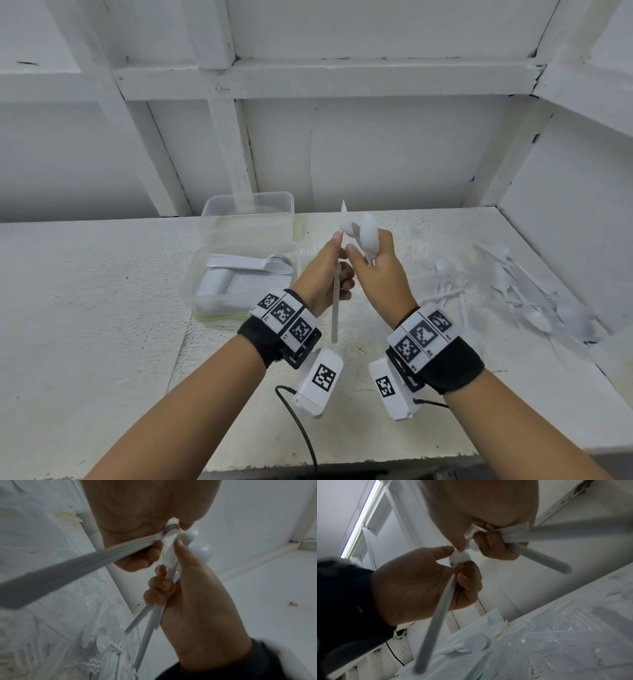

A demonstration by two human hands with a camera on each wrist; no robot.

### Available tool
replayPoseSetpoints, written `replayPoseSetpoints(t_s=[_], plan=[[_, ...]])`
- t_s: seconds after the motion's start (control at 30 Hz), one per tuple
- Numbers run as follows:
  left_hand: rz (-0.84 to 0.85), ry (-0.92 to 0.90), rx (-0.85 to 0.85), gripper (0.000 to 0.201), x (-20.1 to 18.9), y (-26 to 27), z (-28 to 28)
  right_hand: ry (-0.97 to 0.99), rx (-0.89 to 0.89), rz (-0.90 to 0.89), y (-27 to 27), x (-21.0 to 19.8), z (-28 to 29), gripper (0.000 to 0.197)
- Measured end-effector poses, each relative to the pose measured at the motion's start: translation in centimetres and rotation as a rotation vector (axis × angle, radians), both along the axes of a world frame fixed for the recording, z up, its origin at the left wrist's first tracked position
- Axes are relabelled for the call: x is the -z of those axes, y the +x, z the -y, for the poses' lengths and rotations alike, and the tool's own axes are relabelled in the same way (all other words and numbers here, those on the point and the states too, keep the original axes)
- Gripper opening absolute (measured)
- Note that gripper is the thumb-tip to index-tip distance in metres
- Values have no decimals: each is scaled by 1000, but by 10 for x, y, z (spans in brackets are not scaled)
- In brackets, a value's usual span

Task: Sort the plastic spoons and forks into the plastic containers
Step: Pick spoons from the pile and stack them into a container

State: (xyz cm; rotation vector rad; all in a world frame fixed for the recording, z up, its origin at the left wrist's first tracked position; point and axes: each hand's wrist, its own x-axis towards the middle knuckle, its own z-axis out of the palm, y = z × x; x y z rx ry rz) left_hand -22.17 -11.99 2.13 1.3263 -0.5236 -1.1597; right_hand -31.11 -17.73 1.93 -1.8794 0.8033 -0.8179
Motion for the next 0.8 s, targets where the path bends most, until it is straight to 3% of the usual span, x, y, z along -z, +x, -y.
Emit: replayPoseSetpoints(t_s=[0.1,0.23,0.33,0.47,0.63,0.8], plan=[[-7,-49,-104,45,-3,2,0,-44,-38,-23,-3,5,-3,30],[90,-180,-81,45,0,1,1,-92,-116,-95,-2,15,-13,24],[100,-149,-112,36,3,3,-1,-49,-128,-52,-1,17,-17,22],[48,-101,-188,30,4,9,-2,16,-91,20,-6,17,-18,8],[31,-81,-262,29,2,13,-4,201,83,117,-3,18,-12,13],[10,-91,-272,28,-2,18,-6,81,74,40,-1,6,2,13]])
